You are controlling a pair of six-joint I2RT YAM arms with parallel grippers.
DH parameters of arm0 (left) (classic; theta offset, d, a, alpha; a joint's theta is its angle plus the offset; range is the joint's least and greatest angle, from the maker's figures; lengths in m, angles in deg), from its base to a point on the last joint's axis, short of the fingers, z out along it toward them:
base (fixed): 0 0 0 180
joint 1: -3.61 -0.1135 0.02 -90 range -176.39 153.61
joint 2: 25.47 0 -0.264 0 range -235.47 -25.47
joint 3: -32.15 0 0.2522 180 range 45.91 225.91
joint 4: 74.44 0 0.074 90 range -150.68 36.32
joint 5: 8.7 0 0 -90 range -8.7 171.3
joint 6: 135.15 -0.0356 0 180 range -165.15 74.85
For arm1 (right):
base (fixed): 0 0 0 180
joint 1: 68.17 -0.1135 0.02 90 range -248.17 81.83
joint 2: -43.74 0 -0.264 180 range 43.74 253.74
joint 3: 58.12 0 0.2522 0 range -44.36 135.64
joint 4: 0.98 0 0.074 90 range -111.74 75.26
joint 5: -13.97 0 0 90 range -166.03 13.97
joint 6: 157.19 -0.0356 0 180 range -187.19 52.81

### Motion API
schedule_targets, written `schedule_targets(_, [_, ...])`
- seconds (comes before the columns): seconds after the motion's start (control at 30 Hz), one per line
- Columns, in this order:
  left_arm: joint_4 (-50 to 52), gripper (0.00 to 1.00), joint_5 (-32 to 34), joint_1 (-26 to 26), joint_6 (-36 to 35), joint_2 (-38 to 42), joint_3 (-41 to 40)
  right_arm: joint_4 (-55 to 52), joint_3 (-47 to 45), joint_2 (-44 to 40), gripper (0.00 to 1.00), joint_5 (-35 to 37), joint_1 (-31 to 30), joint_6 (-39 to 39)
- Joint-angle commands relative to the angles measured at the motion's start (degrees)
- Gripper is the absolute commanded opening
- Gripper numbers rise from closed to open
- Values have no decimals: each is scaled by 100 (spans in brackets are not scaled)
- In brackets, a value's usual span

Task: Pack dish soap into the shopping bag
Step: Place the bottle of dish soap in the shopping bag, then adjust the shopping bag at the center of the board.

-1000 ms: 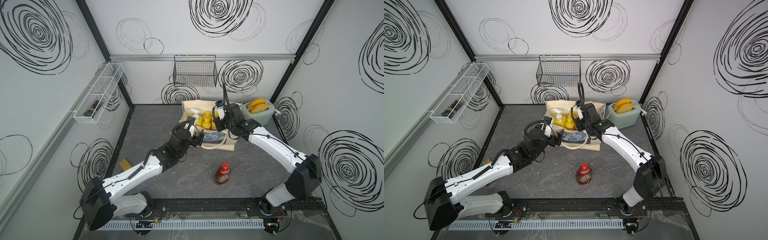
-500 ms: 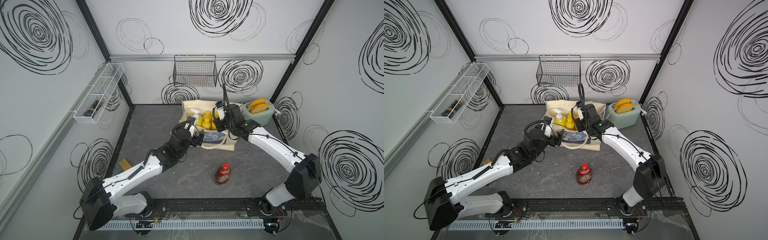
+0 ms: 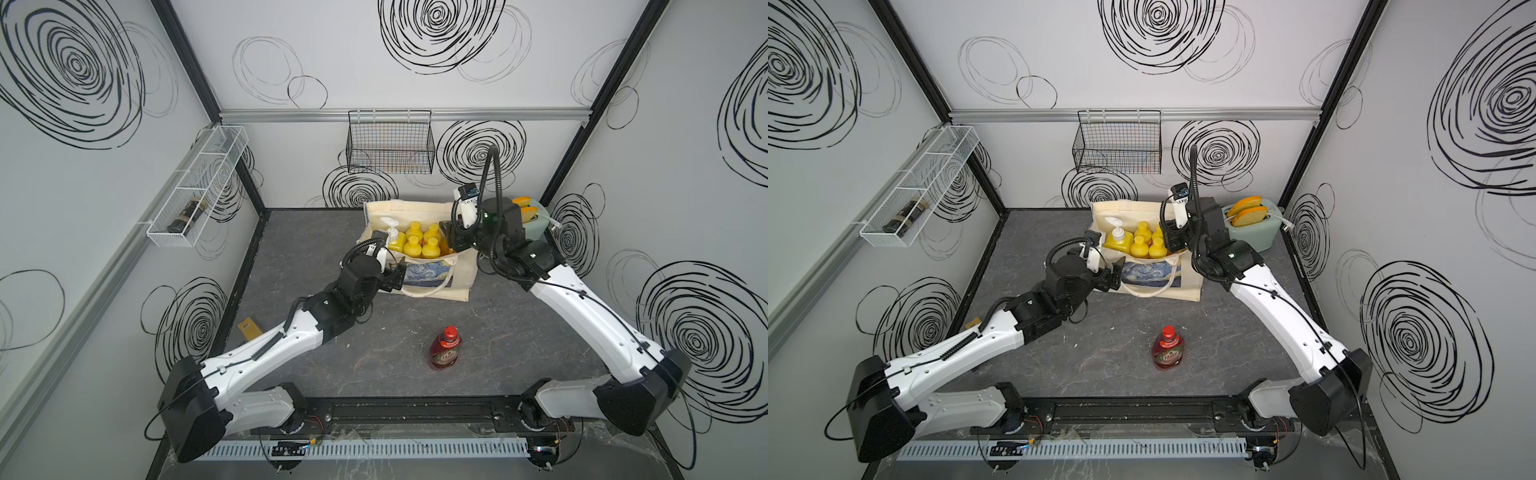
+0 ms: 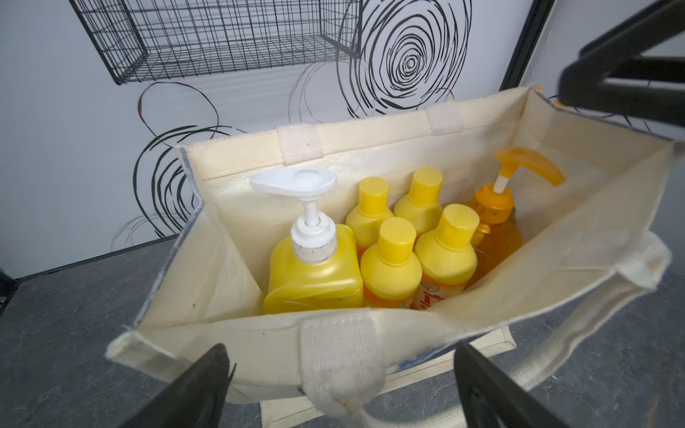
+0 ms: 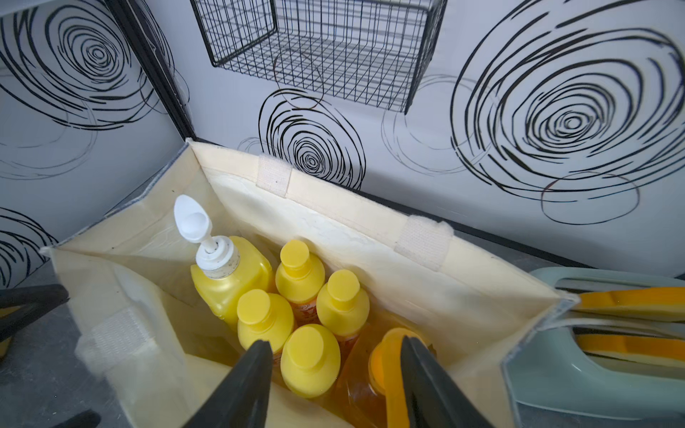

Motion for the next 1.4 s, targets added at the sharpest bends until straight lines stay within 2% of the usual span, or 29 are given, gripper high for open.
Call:
schedule_targets(0.0, [253, 96, -5, -424, 461, 379, 473, -226, -94, -499, 69, 430, 203, -136])
schedule_targets(0.13, [822, 96, -803, -1183, 706, 340, 1227, -191, -438, -875, 75, -180, 1054, -526])
schedule_targets(0.27, [1217, 96, -1497, -1758, 817, -100, 1782, -233, -343, -623, 73, -1235, 1930, -838])
schedule_targets(0.4, [1672, 96, -2026, -2069, 687, -831, 2352, -407, -127, -209, 72, -1397, 1992, -687])
schedule_targets(0.57, [1316, 96, -2237, -2082, 654, -1111, 2163, -246, -216, 17, 72, -1763, 1970, -639])
schedule_targets(0.67, [1304, 100, -2158, -2081, 611, -1271, 2145, -387, -87, 269, 70, -1662, 1933, -539])
schedule_targets(0.73, [1245, 96, -2168, -2083, 605, -1334, 2076, -447, -78, 360, 66, -1652, 1922, -500])
schedule_targets(0.83, [1233, 88, -2107, -2088, 570, -1464, 2064, -538, -93, 420, 57, -1608, 1889, -470])
schedule_targets(0.9, [1197, 78, -2066, -2118, 545, -1543, 2053, -604, -89, 420, 53, -1594, 1848, -440])
schedule_targets(1.07, [1103, 40, -1951, -2215, 570, -1571, 1965, -785, -94, 371, 39, -1340, 1716, -394])
schedule_targets(1.27, [946, 15, -1897, -2282, 646, -1346, 1789, -939, -113, 355, 8, -1204, 1711, -322])
schedule_targets(1.33, [944, 9, -1898, -2287, 686, -1286, 1768, -976, -116, 300, 0, -1126, 1712, -290])
schedule_targets(1.37, [947, 6, -1909, -2284, 706, -1262, 1762, -984, -113, 263, 0, -1081, 1711, -276])
